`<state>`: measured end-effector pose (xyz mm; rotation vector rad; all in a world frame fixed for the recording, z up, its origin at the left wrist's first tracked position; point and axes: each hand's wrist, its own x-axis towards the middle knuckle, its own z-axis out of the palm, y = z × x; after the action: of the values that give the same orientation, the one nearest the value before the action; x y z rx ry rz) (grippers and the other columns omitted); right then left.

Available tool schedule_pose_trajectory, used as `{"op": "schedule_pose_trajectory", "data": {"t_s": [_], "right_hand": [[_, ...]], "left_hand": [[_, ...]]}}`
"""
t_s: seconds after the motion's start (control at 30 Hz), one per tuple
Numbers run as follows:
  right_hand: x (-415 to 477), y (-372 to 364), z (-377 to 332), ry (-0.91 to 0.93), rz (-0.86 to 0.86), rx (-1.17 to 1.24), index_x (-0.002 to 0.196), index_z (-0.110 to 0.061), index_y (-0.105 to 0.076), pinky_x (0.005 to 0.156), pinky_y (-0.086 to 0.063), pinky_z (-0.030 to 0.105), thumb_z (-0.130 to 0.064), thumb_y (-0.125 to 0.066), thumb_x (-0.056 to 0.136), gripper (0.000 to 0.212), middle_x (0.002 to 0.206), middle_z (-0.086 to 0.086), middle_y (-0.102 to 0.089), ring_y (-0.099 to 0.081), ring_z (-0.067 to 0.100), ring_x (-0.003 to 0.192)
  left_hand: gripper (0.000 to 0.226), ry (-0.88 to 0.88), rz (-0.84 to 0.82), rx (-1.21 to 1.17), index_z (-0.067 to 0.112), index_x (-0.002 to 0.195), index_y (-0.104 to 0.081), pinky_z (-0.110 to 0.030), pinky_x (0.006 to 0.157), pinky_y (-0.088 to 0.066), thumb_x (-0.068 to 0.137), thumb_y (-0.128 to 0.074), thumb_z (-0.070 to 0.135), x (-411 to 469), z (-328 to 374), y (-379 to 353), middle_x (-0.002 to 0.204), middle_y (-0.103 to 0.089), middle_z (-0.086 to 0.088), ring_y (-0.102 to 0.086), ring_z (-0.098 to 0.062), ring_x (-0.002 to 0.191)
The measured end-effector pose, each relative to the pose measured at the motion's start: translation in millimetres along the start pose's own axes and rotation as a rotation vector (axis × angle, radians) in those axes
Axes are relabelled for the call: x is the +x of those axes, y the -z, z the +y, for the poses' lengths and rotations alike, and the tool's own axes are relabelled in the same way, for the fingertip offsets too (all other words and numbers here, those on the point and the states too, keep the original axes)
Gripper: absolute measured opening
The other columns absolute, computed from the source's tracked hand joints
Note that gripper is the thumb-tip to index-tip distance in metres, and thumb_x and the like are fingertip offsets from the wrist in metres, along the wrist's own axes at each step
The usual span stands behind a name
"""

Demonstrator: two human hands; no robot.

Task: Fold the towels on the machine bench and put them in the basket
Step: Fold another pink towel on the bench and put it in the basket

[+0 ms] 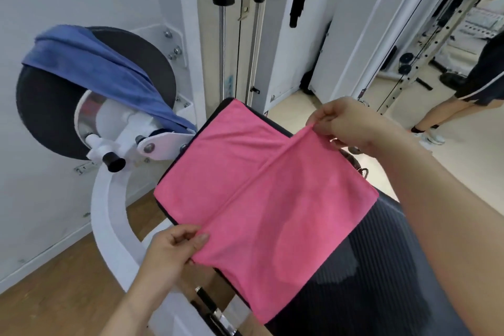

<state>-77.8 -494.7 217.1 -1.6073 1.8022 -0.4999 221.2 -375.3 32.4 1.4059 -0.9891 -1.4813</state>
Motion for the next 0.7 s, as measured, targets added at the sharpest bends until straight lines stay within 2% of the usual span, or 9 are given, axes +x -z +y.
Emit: {"op": "schedule_pose_trajectory", "data": {"t_s": [0.03, 0.1, 0.17, 0.23, 0.33, 0.37, 0.43, 0.5, 0.7], "right_hand": [[11, -7, -7, -0.030, 0.012, 0.064, 0.087, -0.007, -0.068, 0.039, -0.048, 0.018, 0.003, -0.052, 0.089, 0.019, 0.072, 0.012, -0.059, -0.054, 0.019, 0.055], [36, -22, -20, -0.043, 0.077, 0.106, 0.076, -0.011, -0.069, 0.060, -0.061, 0.033, -0.002, -0.056, 0.085, 0.018, 0.071, 0.013, -0.064, -0.060, 0.021, 0.056], [60, -36, -34, 0.023, 0.162, 0.017, 0.070, -0.008, -0.070, 0.064, -0.058, 0.036, -0.013, -0.058, 0.076, 0.014, 0.063, 0.009, -0.065, -0.060, 0.022, 0.057], [78, -52, -51, 0.095, 0.201, -0.024, 0.068, -0.002, -0.067, 0.060, -0.046, 0.028, -0.012, -0.058, 0.078, 0.016, 0.060, 0.007, -0.059, -0.053, 0.019, 0.059], [102, -77, -69, 0.205, 0.234, -0.126, 0.073, -0.005, -0.067, 0.066, -0.043, 0.028, -0.015, -0.061, 0.084, 0.015, 0.072, 0.006, -0.064, -0.057, 0.020, 0.070], [113, -84, -71, 0.235, 0.246, -0.170, 0.074, -0.009, -0.067, 0.066, -0.042, 0.028, -0.016, -0.062, 0.085, 0.014, 0.075, 0.004, -0.065, -0.058, 0.021, 0.074], [131, -98, -72, 0.255, 0.268, -0.228, 0.074, -0.017, -0.064, 0.065, -0.037, 0.026, -0.019, -0.062, 0.085, 0.012, 0.077, 0.002, -0.063, -0.059, 0.023, 0.078], [146, -112, -66, 0.263, 0.275, -0.272, 0.076, -0.018, -0.064, 0.065, -0.040, 0.028, -0.019, -0.061, 0.085, 0.010, 0.081, 0.003, -0.065, -0.061, 0.026, 0.082], [157, -130, -43, 0.289, 0.305, -0.387, 0.101, -0.014, -0.065, 0.077, -0.049, 0.037, -0.015, -0.056, 0.087, 0.017, 0.100, 0.007, -0.068, -0.059, 0.028, 0.095]], "left_hand": [[0.017, -0.012, 0.021, -0.027, 0.014, 0.084, -0.079, -0.037, 0.081, -0.053, 0.069, -0.074, 0.021, 6, 4, 9, 0.091, -0.075, -0.014, -0.069, -0.029, 0.085], [0.021, -0.042, 0.083, -0.058, 0.013, 0.091, -0.078, -0.045, 0.093, -0.050, 0.073, -0.072, 0.022, 20, 10, 27, 0.097, -0.074, -0.014, -0.068, -0.034, 0.096], [0.019, -0.060, 0.172, -0.110, 0.009, 0.096, -0.076, -0.049, 0.098, -0.048, 0.079, -0.070, 0.015, 36, 16, 46, 0.100, -0.073, -0.018, -0.066, -0.037, 0.099], [0.012, -0.059, 0.241, -0.141, 0.007, 0.093, -0.076, -0.045, 0.091, -0.051, 0.085, -0.067, 0.006, 52, 21, 60, 0.093, -0.072, -0.021, -0.064, -0.030, 0.083], [0.010, -0.066, 0.336, -0.100, 0.009, 0.086, -0.076, -0.027, 0.067, -0.054, 0.088, -0.067, 0.006, 72, 23, 71, 0.066, -0.069, -0.004, -0.057, -0.009, 0.056], [0.009, -0.060, 0.361, -0.094, 0.010, 0.086, -0.076, -0.030, 0.070, -0.054, 0.088, -0.068, 0.008, 79, 19, 74, 0.067, -0.070, -0.002, -0.058, -0.010, 0.057], [0.007, -0.036, 0.392, -0.094, 0.013, 0.088, -0.077, -0.041, 0.086, -0.054, 0.086, -0.071, 0.013, 93, 11, 77, 0.080, -0.075, -0.005, -0.067, -0.019, 0.073], [0.006, -0.021, 0.420, -0.074, 0.014, 0.089, -0.077, -0.044, 0.092, -0.052, 0.085, -0.072, 0.015, 105, 1, 77, 0.087, -0.076, -0.005, -0.070, -0.026, 0.088], [0.007, -0.057, 0.534, 0.107, 0.017, 0.077, -0.072, -0.025, 0.074, -0.049, 0.081, -0.076, 0.014, 122, -10, 67, 0.080, -0.072, 0.000, -0.066, -0.020, 0.085]]}}
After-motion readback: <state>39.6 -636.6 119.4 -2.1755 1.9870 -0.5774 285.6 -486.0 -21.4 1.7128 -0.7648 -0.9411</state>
